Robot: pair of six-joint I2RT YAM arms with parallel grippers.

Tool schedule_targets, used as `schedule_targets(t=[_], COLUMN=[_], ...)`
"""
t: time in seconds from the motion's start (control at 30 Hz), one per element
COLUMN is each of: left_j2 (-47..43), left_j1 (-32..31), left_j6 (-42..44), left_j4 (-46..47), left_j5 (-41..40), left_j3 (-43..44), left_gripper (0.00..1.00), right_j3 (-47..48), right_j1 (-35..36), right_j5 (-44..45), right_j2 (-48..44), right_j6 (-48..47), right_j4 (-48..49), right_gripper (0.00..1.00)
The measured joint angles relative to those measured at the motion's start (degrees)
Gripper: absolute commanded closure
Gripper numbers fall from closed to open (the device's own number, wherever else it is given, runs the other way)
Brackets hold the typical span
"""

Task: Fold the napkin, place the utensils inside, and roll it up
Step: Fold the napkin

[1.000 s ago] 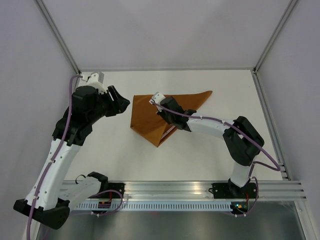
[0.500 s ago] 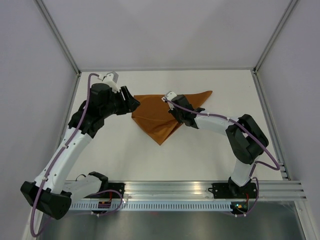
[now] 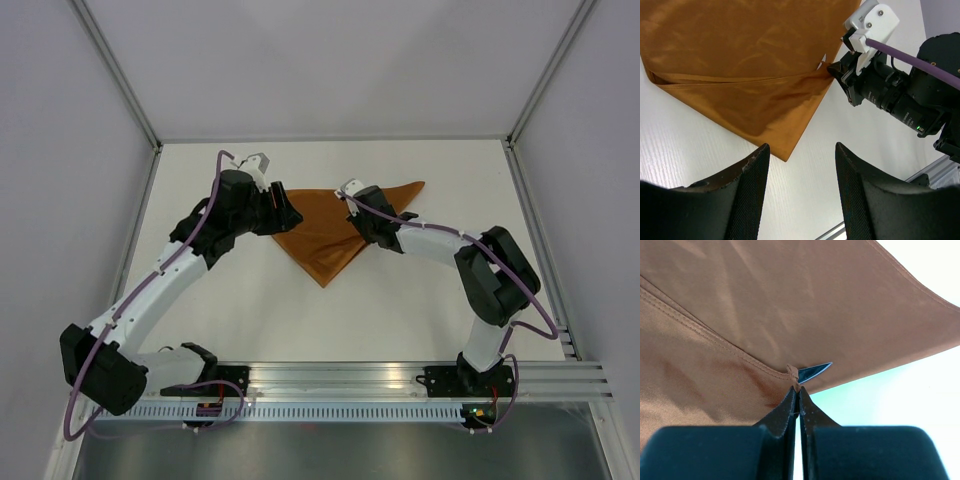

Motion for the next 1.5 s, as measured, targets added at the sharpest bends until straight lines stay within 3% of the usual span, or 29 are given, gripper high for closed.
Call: schedule_targets(t=[0.17,0.2,0.3,0.57,1.0,1.5], left_j2=[2.12,2.62,3.8,5.77,5.9,6.01], left_j1=[-1.51,-1.84,-2.6,-3.34,-3.98,-3.98], left_j6=[-0.28,-0.31,-0.46,-0.72,-0.9,-0.92], left_j4=[1.49,1.73,2.58,4.42,6.62,7.76], left_j5=[0.0,0.0,-0.02,0.0,0.07,0.11], left_j3=[-0.26,-0.31,-0.42,-1.42,-2.86,-4.11], left_gripper=[0.4,0.4,0.4,0.4,0.4,0.4], right_j3=[0.0,0.02,0.5,11.13,30.27,33.97], right_j1=[-1.11,-1.33,-2.14,-7.72,-30.84,-39.17], right_j5=[-1.16,-1.42,-2.75,-8.81,-26.97,-39.87], right_j2=[0.09,0.11,0.24,2.8,16.63,25.27], right_j6=[0.44,0.63,1.22,2.84,12.02,23.89], right_j4=[-0.22,-0.46,-1.99,-9.38,-21.9,-21.09], right_gripper=[0.64,0.53,0.39,0.35,0.38,0.37])
